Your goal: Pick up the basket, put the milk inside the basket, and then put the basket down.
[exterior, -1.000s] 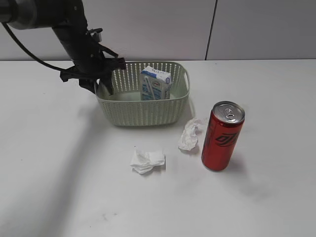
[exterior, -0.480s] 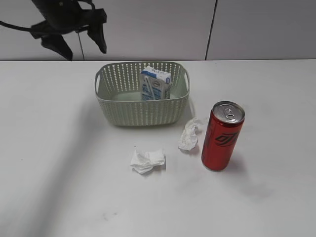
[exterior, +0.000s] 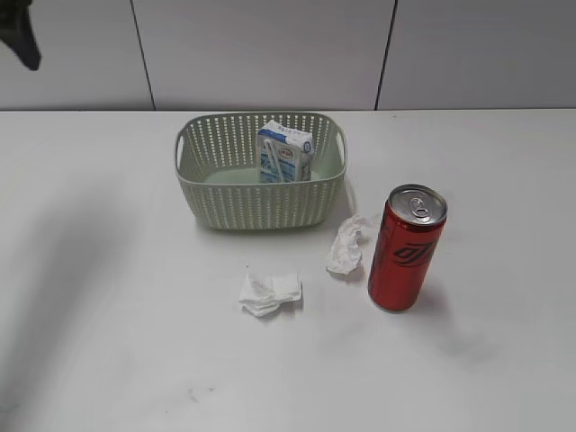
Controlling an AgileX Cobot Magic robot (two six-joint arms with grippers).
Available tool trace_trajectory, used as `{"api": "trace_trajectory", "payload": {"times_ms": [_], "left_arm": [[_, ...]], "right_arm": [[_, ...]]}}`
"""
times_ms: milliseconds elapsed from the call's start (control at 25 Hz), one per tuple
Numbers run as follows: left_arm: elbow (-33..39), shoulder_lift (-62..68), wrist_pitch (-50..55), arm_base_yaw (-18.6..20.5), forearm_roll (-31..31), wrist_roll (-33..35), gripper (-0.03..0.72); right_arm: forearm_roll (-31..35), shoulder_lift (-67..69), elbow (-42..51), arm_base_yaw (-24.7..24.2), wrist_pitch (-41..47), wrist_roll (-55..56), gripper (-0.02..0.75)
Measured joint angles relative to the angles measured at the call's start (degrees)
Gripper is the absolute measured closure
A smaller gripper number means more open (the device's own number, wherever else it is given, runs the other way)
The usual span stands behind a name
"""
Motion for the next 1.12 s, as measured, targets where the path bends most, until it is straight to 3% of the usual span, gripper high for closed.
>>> {"api": "trace_trajectory", "payload": {"times_ms": [160, 480, 1120], "left_arm": [[13.6, -10.0, 0.1, 0.4, 4.3, 0.3, 0.063], [40.7, -33.8, -5.3, 0.4, 5.1, 0.4, 0.084], [67.9, -74.0, -10.4, 0.4, 5.1, 0.4, 0.1]], "right_arm": [[0.0, 0.0, 0.0, 0.0, 0.0, 0.0, 0.154], [0.0, 0.0, 0.0, 0.0, 0.0, 0.0, 0.154], [0.0, 0.0, 0.0, 0.0, 0.0, 0.0, 0.154]]}}
